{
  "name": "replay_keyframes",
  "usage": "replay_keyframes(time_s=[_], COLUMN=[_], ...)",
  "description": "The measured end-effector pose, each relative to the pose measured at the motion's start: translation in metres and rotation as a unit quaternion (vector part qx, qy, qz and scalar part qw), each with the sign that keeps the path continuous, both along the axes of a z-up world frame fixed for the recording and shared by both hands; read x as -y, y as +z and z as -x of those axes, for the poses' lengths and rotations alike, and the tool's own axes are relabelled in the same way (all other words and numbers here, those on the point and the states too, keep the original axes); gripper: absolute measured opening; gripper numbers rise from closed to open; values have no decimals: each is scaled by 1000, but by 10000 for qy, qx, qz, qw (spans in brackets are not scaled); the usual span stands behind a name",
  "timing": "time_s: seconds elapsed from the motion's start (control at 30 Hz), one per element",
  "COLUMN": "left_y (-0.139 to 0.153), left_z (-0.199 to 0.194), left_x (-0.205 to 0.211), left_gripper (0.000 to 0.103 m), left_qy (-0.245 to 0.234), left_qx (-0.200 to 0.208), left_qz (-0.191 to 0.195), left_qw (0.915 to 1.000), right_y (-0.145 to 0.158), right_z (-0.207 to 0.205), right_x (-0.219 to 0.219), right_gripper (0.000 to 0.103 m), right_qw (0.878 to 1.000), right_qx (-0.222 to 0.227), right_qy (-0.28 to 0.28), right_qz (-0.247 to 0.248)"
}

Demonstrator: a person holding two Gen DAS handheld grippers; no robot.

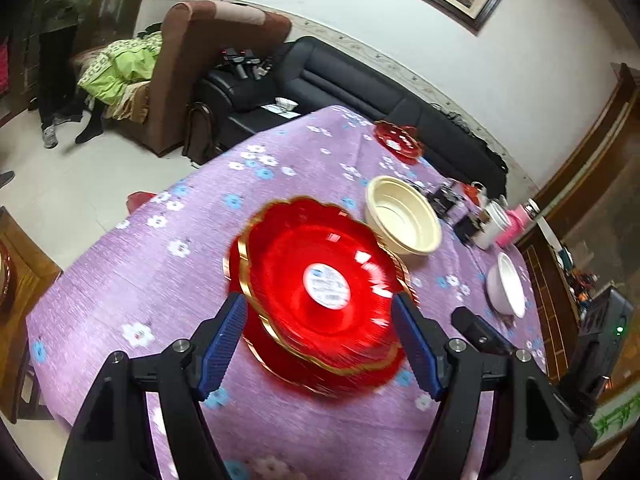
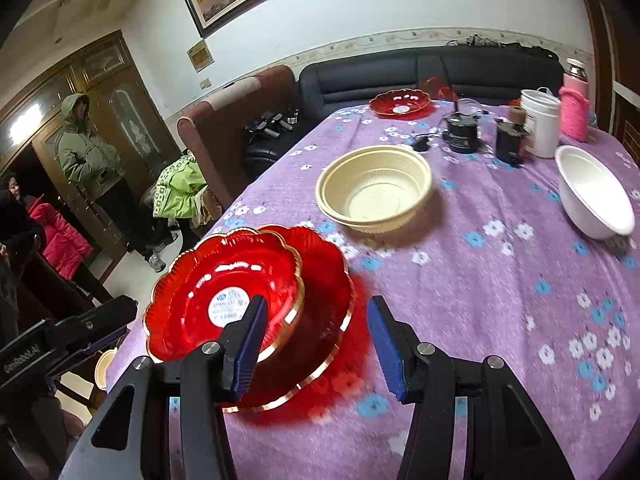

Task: Organize plates and bowls
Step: 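Move the left tool toward the beige plastic bowl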

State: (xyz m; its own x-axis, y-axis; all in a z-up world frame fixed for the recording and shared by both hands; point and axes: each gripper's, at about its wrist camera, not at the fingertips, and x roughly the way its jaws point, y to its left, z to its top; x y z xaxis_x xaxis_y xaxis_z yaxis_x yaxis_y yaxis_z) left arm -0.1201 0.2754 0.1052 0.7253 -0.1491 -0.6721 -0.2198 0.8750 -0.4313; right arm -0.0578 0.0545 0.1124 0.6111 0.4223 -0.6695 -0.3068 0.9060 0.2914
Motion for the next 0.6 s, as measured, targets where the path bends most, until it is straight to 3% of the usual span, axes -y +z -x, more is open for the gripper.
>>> replay_keyframes(time_s=[0.33, 0.6], left_y=[11, 23], left_z=[7, 15], left_x=[73, 107], left_gripper=[75, 75], left_qy=[-721, -1180], left_qx=[-33, -4], left_qz=[-163, -219], left_qw=[9973, 9928], right_y=[7, 11], right_z=[27, 37], right_x=[58, 102], right_gripper=[57, 58], right_qw=[9991, 9970], right_qx=[105, 137], right_qy=[-346, -666], right_qz=[-218, -364])
